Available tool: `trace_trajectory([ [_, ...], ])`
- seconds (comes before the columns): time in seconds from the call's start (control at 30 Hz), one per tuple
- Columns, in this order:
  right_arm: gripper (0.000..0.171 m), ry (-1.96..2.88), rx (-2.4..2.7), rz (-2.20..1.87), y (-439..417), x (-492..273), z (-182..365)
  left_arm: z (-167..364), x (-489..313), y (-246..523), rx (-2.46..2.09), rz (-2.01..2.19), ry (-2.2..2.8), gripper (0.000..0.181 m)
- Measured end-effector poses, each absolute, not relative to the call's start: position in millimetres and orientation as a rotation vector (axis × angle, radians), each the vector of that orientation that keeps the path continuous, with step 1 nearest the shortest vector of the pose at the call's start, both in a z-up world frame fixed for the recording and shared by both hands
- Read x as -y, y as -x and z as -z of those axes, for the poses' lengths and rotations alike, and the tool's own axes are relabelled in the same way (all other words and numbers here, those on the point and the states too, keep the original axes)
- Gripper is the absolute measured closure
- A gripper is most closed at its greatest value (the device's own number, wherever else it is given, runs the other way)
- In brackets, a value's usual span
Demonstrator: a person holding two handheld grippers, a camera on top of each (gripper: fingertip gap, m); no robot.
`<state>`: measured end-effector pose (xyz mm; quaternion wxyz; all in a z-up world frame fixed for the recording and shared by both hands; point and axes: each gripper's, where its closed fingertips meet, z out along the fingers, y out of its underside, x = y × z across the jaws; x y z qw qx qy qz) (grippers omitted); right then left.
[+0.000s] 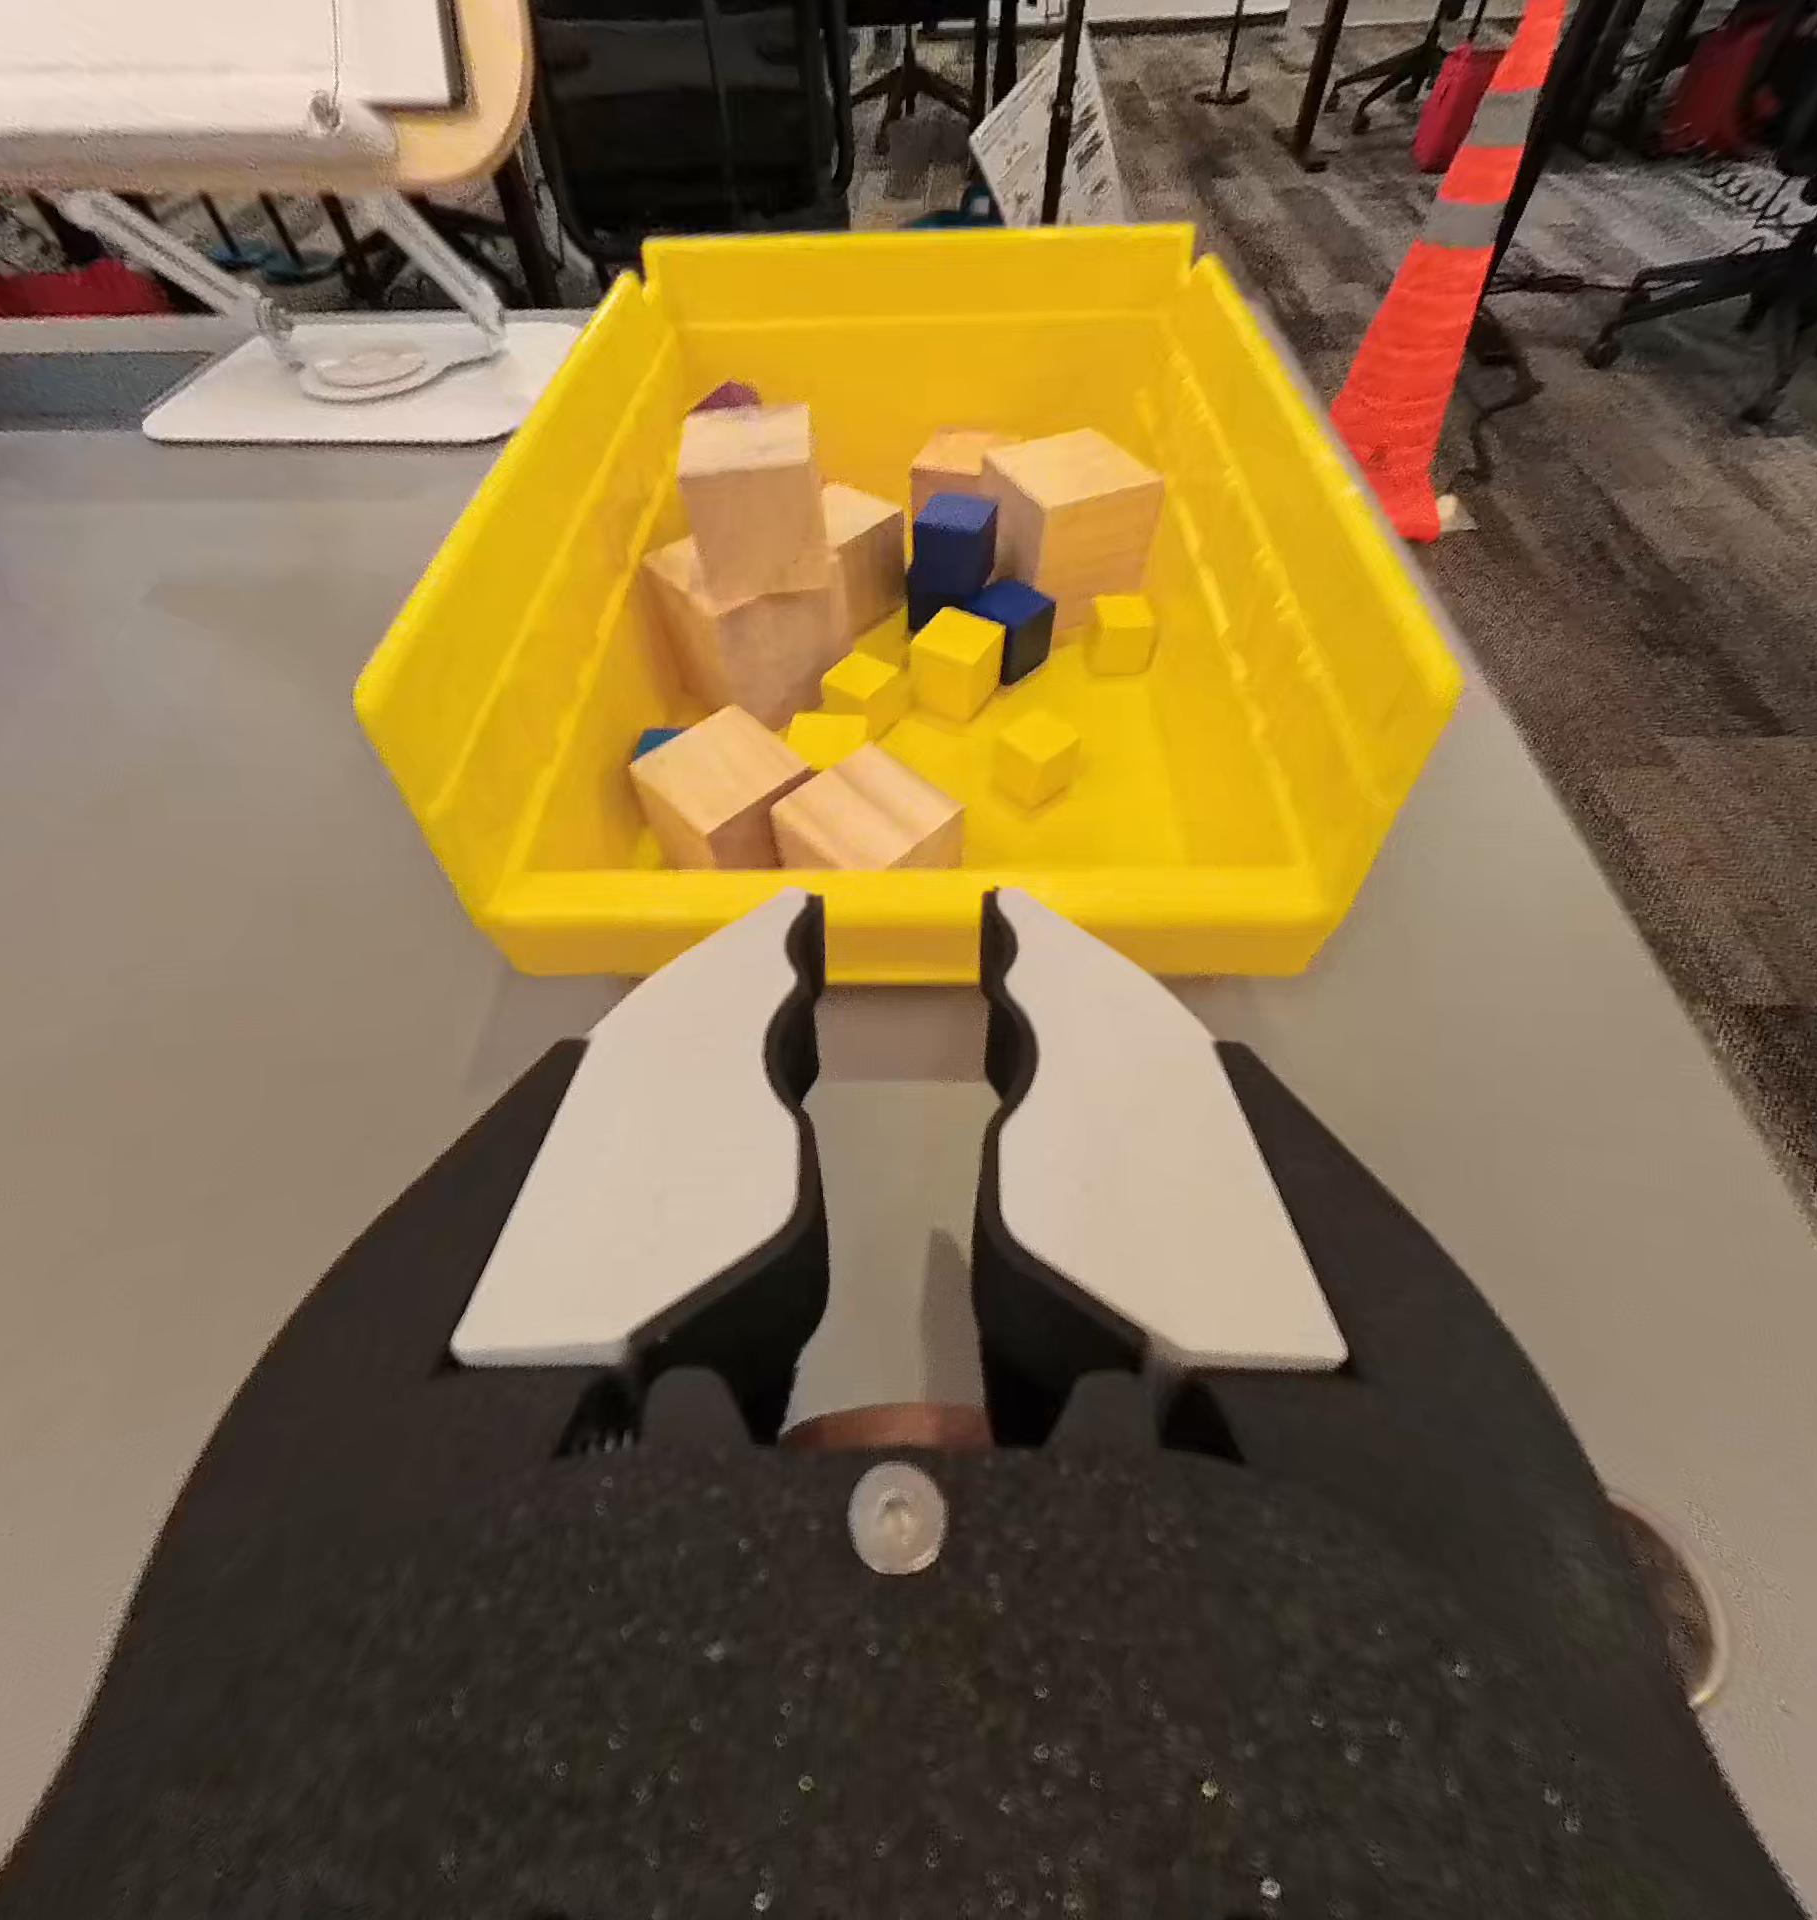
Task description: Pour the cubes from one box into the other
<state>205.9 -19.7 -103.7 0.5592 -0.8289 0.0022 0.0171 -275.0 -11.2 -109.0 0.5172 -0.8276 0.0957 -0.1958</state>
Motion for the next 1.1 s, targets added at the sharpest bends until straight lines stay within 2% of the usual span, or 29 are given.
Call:
trace_trajectory([
  [0.2,0.143,1.803,-0.063,0.003,-252,-7,28,87,19,45,-0.555,0.691,1.975,0.135],
  [0.27,0.135,1.823,-0.109,-0.021,-266,-19,35,93,12,-22,-0.601,0.629,1.980,0.133],
  [0.33,0.133,1.837,-0.156,-0.079,-273,-25,56,101,-2,-77,-0.592,0.571,1.987,0.129],
  [0.43,0.127,1.893,-0.180,0.114,-304,-21,100,112,-30,-127,-0.532,0.477,2.006,0.128],
  [0.5,0.121,1.966,-0.185,0.161,-318,-21,121,131,-52,-127,-0.453,0.310,2.082,0.134],
  [0.53,0.118,1.983,-0.194,0.148,-321,-24,125,140,-56,-127,-0.416,0.311,2.126,0.138],
  [0.57,0.118,1.988,-0.202,0.138,-324,-30,127,142,-58,-128,-0.371,0.372,2.135,0.136],
  [0.63,0.118,1.997,-0.230,0.144,-329,-42,131,139,-62,-121,-0.267,0.457,2.144,0.158],
  [0.67,0.123,2.016,-0.213,0.092,-322,-49,134,139,-65,-116,-0.250,0.454,2.151,0.163],
  [0.7,0.140,2.018,-0.187,0.001,-310,-53,134,139,-68,-112,-0.241,0.437,2.153,0.165],
  [0.8,0.167,2.017,-0.209,-0.129,-287,-55,133,138,-70,-100,-0.217,0.398,2.171,0.168],
  [0.97,0.169,1.965,-0.253,-0.091,-239,-45,102,109,-67,-49,-0.216,0.297,2.077,0.177],
  [1.1,0.169,1.862,-0.190,-0.114,-156,-48,70,80,-66,34,-0.176,0.253,2.012,0.177],
])
